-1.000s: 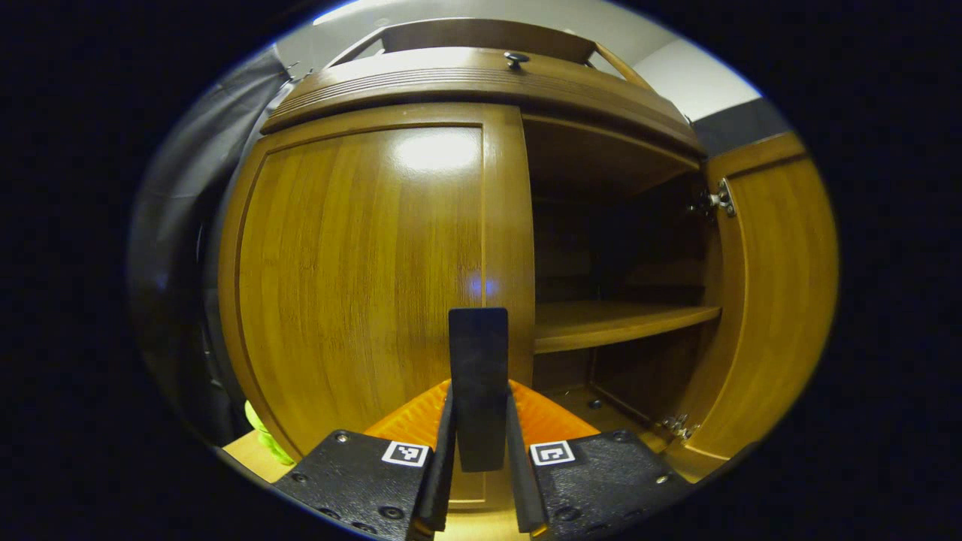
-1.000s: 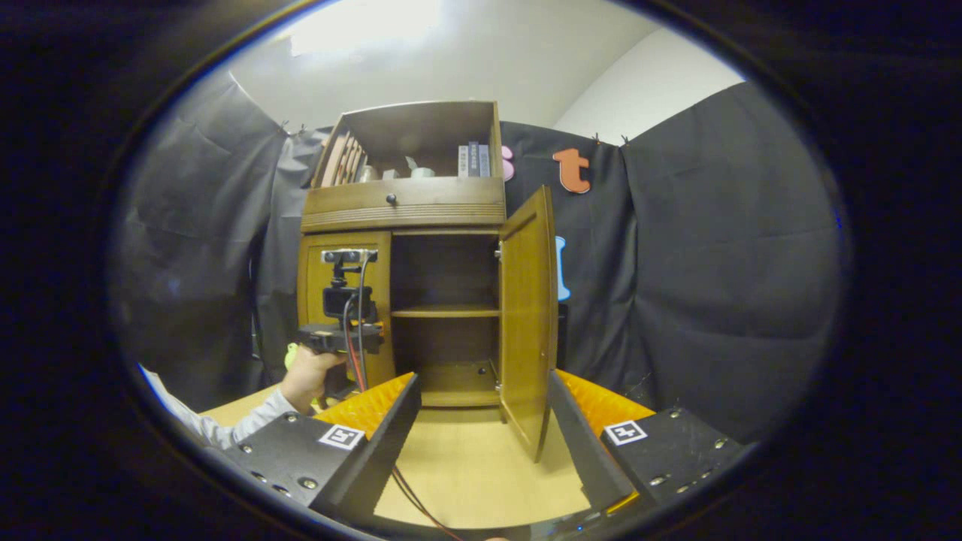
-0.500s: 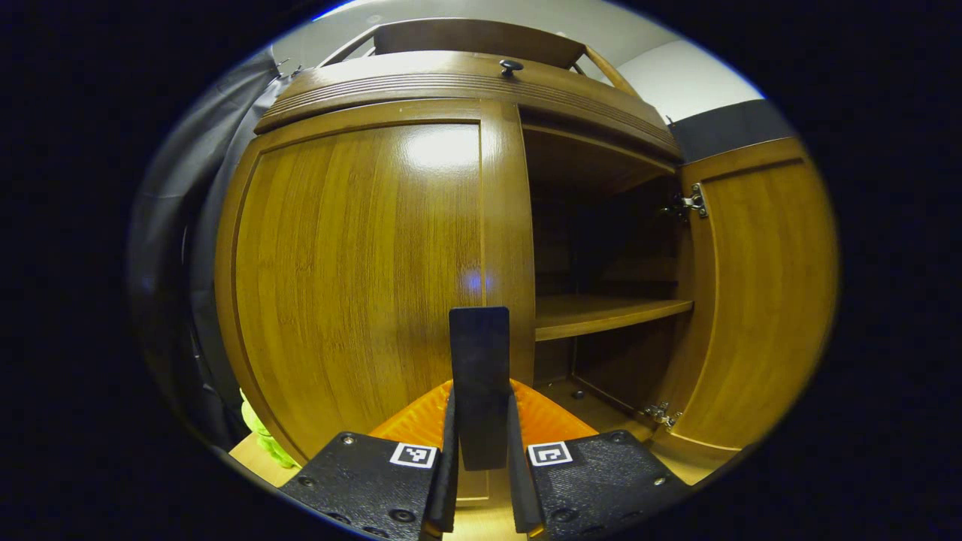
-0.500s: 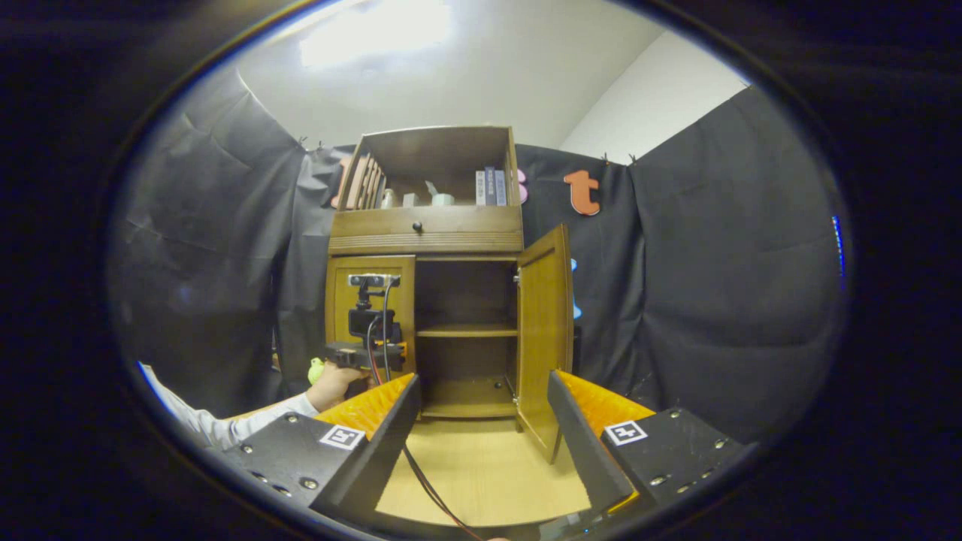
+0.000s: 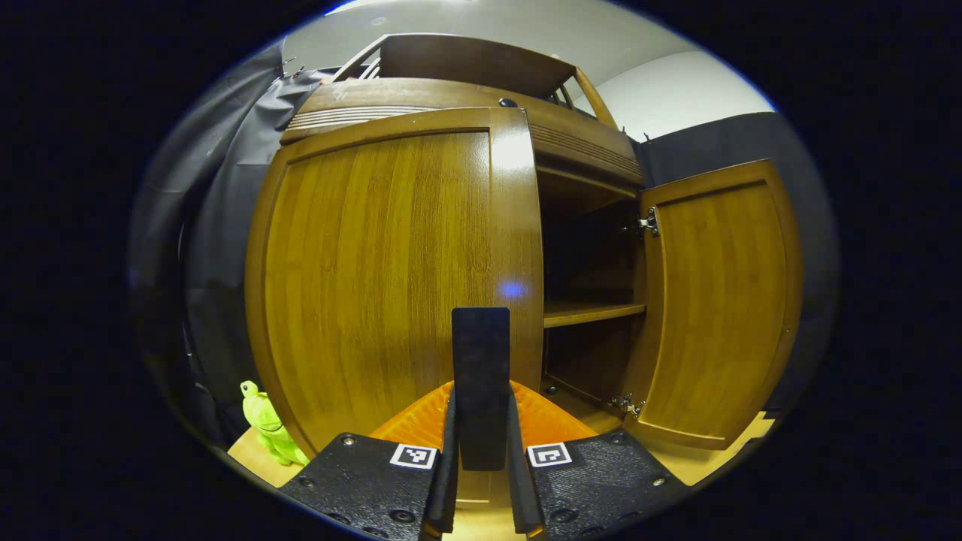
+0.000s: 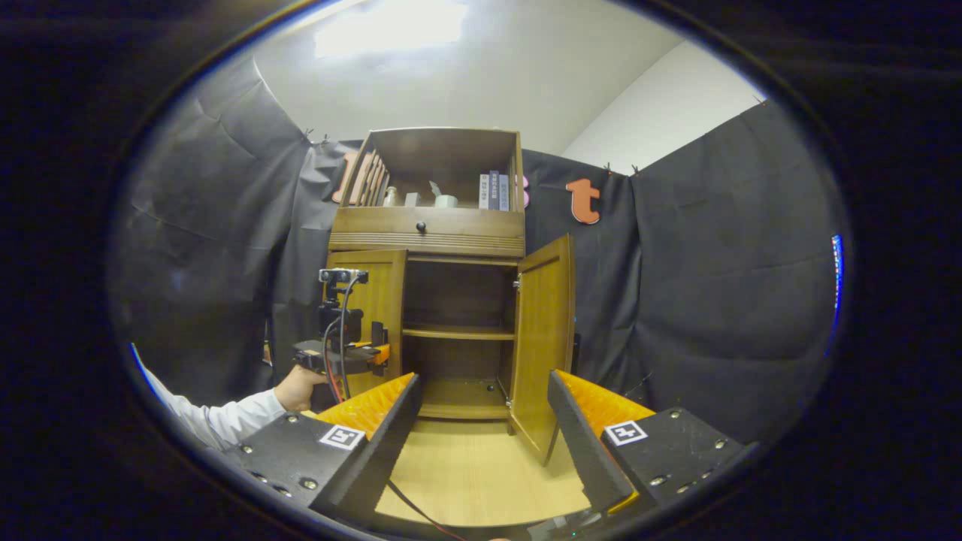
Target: Open the right door of the double-door shoe cabinet with the right hand, and open the left door with the left hand.
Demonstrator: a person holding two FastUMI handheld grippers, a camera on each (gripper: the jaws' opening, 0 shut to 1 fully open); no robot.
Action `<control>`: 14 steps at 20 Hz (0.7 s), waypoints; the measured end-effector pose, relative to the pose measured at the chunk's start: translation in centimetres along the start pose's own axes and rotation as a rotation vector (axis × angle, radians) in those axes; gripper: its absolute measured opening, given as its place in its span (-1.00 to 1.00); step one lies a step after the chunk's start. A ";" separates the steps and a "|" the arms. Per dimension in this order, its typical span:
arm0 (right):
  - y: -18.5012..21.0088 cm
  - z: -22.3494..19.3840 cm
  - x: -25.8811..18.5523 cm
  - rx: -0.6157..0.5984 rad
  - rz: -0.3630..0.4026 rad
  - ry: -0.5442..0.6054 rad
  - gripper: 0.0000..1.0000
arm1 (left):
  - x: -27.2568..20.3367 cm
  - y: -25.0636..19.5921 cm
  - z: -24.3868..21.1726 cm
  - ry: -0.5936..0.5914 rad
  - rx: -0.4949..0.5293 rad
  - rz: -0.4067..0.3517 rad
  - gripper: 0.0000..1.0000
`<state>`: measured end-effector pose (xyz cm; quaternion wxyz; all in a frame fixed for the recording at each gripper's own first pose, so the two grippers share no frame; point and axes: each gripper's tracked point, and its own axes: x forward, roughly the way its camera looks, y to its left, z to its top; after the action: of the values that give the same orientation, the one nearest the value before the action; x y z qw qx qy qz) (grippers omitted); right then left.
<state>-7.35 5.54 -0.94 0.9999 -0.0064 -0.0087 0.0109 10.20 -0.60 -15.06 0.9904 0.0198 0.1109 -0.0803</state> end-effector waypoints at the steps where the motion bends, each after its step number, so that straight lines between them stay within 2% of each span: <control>1: 0.0 -0.1 0.0 -0.001 0.002 0.002 0.99 | -0.8 0.2 0.1 0.001 0.002 -0.001 -0.39; 6: -0.1 -0.6 0.4 0.000 -0.012 0.014 1.00 | -4.2 1.1 0.2 0.027 0.015 -0.016 -0.39; 7: -0.2 -0.5 0.4 0.003 -0.015 0.011 0.94 | -4.9 1.4 0.4 0.023 0.015 -0.017 -0.40; 8: -0.2 -0.4 0.4 0.007 -0.017 0.008 1.00 | -5.5 1.6 0.5 0.020 0.015 -0.019 -0.40; 14: -1.2 0.0 0.2 0.064 -0.050 -0.023 1.00 | -9.3 3.6 0.6 0.029 0.012 -0.052 -0.40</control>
<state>-7.12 4.38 -0.88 0.9994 0.0260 -0.0201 -0.0137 1.96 4.37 -12.34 0.9861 0.0240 0.1251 -0.1063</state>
